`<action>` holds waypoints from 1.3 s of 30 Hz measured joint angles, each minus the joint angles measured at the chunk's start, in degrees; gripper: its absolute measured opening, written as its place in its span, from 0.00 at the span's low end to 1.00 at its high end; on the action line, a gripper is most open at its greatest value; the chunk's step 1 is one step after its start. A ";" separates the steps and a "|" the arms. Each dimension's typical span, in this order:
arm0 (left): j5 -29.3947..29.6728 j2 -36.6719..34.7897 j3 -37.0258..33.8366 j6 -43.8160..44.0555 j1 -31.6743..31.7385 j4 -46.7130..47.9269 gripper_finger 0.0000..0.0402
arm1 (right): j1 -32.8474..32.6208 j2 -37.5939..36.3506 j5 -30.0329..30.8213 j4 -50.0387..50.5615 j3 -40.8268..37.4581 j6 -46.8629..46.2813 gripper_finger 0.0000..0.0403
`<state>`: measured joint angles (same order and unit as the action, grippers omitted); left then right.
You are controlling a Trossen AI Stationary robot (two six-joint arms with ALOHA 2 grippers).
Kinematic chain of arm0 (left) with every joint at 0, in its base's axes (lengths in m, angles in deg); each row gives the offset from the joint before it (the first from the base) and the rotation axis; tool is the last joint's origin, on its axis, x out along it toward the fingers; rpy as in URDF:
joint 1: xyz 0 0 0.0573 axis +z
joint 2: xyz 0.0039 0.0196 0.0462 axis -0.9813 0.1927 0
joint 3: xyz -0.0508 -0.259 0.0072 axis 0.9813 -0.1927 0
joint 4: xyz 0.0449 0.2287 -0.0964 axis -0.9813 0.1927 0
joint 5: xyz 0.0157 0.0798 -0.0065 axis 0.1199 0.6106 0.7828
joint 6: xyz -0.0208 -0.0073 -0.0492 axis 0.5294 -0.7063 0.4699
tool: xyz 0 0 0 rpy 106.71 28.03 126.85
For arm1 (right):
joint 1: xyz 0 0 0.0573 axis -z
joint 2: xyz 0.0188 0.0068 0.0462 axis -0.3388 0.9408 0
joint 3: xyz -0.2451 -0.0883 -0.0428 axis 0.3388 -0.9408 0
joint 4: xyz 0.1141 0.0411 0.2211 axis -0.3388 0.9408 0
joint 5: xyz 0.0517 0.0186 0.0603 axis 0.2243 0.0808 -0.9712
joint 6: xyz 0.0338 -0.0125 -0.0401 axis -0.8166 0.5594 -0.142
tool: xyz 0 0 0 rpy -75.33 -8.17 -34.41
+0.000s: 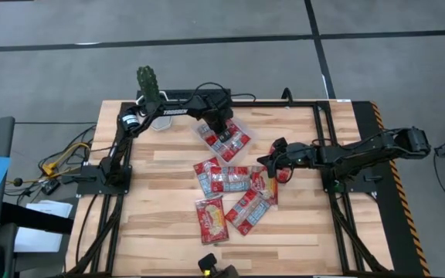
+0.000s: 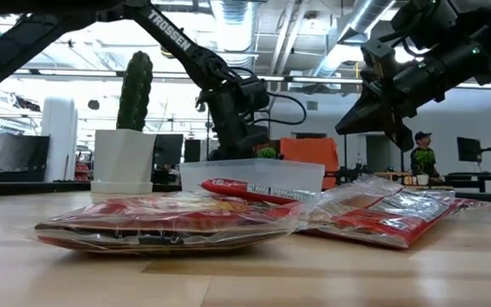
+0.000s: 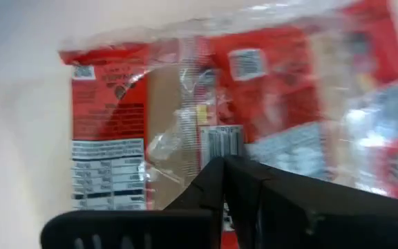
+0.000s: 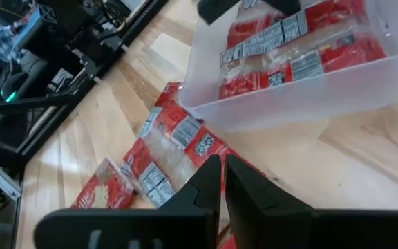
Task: Sort popcorn bags into baskets
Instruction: Put the red popcorn bag into the transparent bin
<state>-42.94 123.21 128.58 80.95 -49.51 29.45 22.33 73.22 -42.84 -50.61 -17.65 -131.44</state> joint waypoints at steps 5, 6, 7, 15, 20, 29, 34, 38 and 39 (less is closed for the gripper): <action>8.99 0.00 0.00 6.05 0.90 1.70 0.00 | 0.27 0.00 0.00 0.29 0.00 -0.01 0.12; 9.74 0.00 0.00 7.72 1.15 1.74 0.00 | 0.27 0.00 0.00 0.25 0.00 -0.01 0.12; 10.04 0.00 0.00 9.05 1.42 1.78 0.00 | 0.27 0.00 0.00 0.23 0.00 0.12 0.12; -0.58 -0.97 0.00 9.92 2.27 4.84 0.00 | 0.27 0.00 -0.02 0.62 0.00 0.45 0.12; -3.72 -6.95 -0.09 9.94 1.89 9.89 0.00 | 0.27 0.00 -0.01 0.61 0.00 1.48 0.12; -4.58 -24.08 -4.59 16.70 -2.42 26.95 0.04 | 0.27 0.00 -0.04 0.95 0.00 1.85 0.12; -5.29 -36.56 -21.31 29.98 -9.87 23.12 0.22 | 0.20 0.00 -0.70 1.71 0.00 1.93 0.12; -5.09 -46.39 -40.57 48.50 -16.46 6.19 0.41 | 0.20 0.29 -1.53 2.09 0.00 1.92 0.12; -5.09 -48.04 -45.24 53.45 -17.89 0.21 0.46 | 0.20 0.31 -1.53 2.54 0.00 1.93 0.12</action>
<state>-48.03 75.18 83.34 134.41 -67.40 29.66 22.53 73.53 -44.36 -48.07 -17.65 -129.52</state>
